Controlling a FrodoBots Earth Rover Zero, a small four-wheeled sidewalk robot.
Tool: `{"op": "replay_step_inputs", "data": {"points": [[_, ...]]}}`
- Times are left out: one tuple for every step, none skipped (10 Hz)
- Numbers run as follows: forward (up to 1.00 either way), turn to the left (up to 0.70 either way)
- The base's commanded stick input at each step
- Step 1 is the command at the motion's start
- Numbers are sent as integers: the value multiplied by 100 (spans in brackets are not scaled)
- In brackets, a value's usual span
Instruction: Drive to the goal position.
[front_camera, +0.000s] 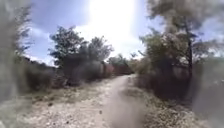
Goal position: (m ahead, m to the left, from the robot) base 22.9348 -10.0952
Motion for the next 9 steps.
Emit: {"op": "replay_step_inputs", "data": {"points": [[85, 0], [85, 0], [85, 0], [85, 0], [85, 0], [85, 0], [85, 0], [85, 0], [85, 0]]}}
